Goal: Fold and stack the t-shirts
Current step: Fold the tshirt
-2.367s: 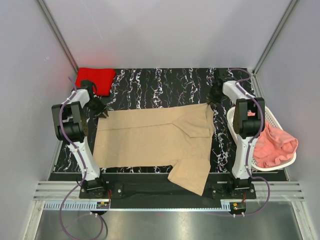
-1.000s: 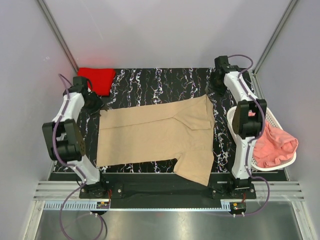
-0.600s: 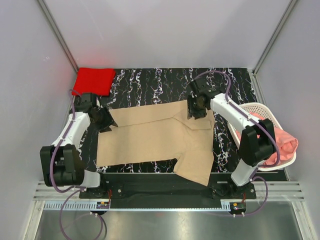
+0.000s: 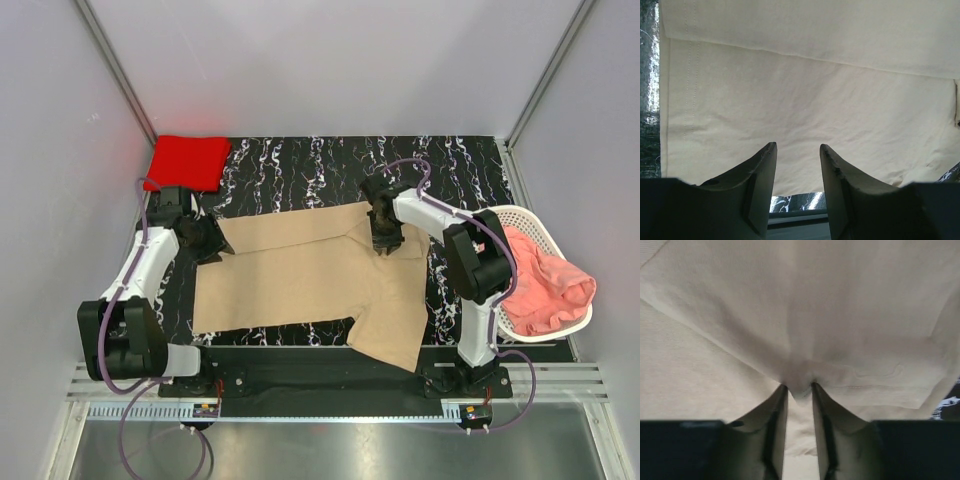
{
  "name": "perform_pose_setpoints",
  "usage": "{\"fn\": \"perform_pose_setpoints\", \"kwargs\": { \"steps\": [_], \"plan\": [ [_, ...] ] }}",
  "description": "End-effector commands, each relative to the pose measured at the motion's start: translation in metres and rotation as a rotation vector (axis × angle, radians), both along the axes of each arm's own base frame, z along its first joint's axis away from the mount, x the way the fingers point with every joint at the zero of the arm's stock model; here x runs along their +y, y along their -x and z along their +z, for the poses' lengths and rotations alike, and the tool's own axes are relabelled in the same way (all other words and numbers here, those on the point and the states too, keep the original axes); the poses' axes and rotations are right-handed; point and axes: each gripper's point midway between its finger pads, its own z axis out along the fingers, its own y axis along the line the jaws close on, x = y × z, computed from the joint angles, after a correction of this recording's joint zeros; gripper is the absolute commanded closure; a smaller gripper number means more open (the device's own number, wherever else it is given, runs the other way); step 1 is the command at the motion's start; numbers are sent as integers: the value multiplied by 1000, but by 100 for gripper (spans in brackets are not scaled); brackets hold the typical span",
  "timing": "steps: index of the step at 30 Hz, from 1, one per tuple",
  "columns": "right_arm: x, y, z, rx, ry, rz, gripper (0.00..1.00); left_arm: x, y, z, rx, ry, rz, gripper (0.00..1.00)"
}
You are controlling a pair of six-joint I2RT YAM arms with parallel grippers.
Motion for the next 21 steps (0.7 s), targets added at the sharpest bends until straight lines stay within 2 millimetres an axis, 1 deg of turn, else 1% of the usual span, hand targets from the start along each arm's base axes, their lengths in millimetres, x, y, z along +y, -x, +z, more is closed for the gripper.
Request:
{"fn": "perform_pose_setpoints", "kwargs": {
  "steps": [1, 2, 3, 5, 6, 7, 8, 9, 10, 11, 12, 13, 14, 15, 16, 17, 18, 19, 20, 21],
  "plan": [
    [-3, -31, 20, -128, 56, -29, 76, 4, -11, 9, -40, -20, -20, 55],
    [-5, -35, 21, -139, 66, -35, 80, 4, -12, 9, -38, -20, -22, 55],
    [-8, -37, 19, -139, 86, -40, 92, 5, -12, 5, -26, -23, -20, 56],
    [-6, -45, 25, -157, 91, -46, 100, 5, -13, 4, -19, -22, -22, 56],
    [-7, -46, 26, -154, 100, -50, 100, 4, -14, 2, -12, -21, -23, 56],
    [-5, -54, 33, -173, 88, -50, 100, 4, -15, 2, -10, -20, -23, 56],
    [-6, -57, 33, -173, 88, -55, 100, 4, -16, 3, -12, -21, -24, 56],
    [-9, -63, 35, -175, 77, -65, 100, 5, -17, 3, -11, -22, -25, 56],
    [-8, -74, 42, -193, 60, -66, 100, 5, -16, 1, 0, -22, -25, 56],
    [-10, -80, 35, -178, 54, -69, 98, 5, -17, 2, 0, -24, -25, 56],
    [-17, -88, 34, -168, 32, -85, 96, 5, -17, 2, 4, -25, -27, 56],
    [-17, -102, 42, -195, 15, -87, 93, 5, -16, 1, 9, -24, -27, 56],
    [-20, -110, 41, -196, 14, -92, 83, 6, -16, 0, 14, -26, -29, 56],
    [-26, -114, 29, -167, 30, -98, 77, 6, -16, -1, 19, -26, -29, 56],
    [-31, -131, 41, -202, 28, -109, 75, 6, -16, -2, 20, -28, -30, 56],
    [-36, -137, 35, -190, 43, -115, 73, 6, -16, -5, 29, -29, -31, 56],
    [-41, -141, 38, -193, 55, -119, 71, 6, -16, -5, 32, -31, -31, 56],
    [-41, -152, 50, -224, 46, -117, 68, 7, -17, -6, 33, -33, -32, 57],
    [-42, -155, 50, -223, 50, -116, 63, 7, -17, -7, 38, -35, -33, 57],
    [-41, -150, 52, -198, 54, -105, 59, 7, -18, -7, 38, -35, -33, 57]
  ]
}}
